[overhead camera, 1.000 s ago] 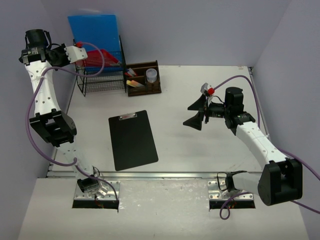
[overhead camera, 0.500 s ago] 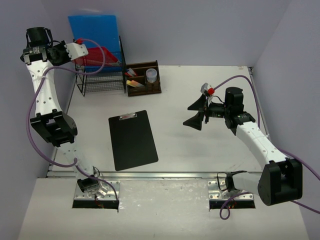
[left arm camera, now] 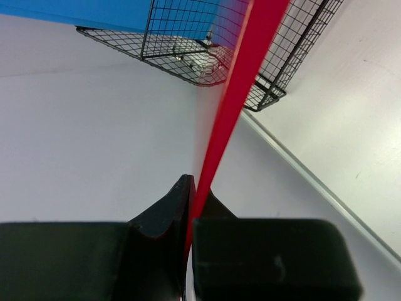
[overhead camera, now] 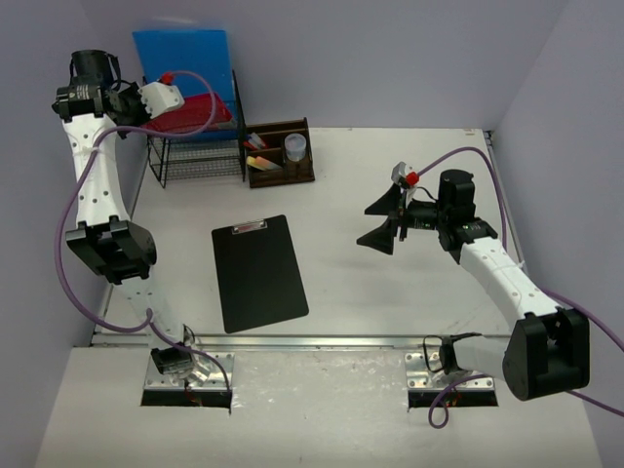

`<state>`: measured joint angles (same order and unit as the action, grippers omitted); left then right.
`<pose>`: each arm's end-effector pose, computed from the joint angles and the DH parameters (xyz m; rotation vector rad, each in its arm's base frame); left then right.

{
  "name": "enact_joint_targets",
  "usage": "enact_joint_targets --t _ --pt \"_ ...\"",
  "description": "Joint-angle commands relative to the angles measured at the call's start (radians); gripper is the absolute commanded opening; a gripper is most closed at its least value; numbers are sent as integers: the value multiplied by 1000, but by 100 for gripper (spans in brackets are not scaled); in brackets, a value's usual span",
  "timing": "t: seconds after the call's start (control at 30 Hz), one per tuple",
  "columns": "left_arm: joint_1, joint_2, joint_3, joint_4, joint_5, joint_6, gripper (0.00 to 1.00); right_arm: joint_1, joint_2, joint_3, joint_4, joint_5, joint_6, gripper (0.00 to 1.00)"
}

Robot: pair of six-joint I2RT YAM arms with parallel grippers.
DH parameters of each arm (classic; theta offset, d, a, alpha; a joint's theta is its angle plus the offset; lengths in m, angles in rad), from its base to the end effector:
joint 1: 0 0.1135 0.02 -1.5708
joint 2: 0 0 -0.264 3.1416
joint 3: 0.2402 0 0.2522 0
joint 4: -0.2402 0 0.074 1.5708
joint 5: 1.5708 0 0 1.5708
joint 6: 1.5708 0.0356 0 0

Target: Organize the desk

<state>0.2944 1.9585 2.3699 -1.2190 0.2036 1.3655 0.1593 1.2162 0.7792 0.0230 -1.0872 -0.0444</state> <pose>0.3807 0.1079 0.4322 1.3241 2.0365 0.5513 0.2503 0.0721 0.2753 -0.8787 1.6976 1.1395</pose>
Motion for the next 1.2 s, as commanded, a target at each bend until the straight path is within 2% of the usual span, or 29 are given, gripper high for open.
enact_joint_targets --t 0.0,0.27,0.63,0.77,0.8,0.83,0.87,0.93,1.03,1.07,1.17 --pt "-12 -9 56 -36 -67 -75 0 -3 -1 -5 48 -30 5 99" --pt "-21 32 62 -35 -115 -89 0 -4 11 8 43 -33 8 99" --pt "-22 49 59 -57 -103 2 0 -4 16 9 24 -28 -9 99" --pt "-24 49 44 7 -124 -5 2 -4 22 15 37 -28 8 99" --pt "-23 48 40 31 -125 -28 5 -4 23 15 35 -29 9 99" --pt "-23 47 38 78 -123 -46 14 -4 22 18 34 -28 8 99" --pt "-23 45 37 111 -114 -65 16 -4 22 18 30 -28 8 99" --pt "-24 27 31 191 -46 -156 38 -4 22 21 23 -30 5 99" --pt "-24 -10 -32 322 17 -242 57 -4 21 15 19 -29 5 99" --pt "-24 -38 -87 411 57 -294 61 -4 20 12 18 -31 4 99" --pt "-31 -37 -103 503 99 -376 63 -4 21 15 17 -31 5 99"
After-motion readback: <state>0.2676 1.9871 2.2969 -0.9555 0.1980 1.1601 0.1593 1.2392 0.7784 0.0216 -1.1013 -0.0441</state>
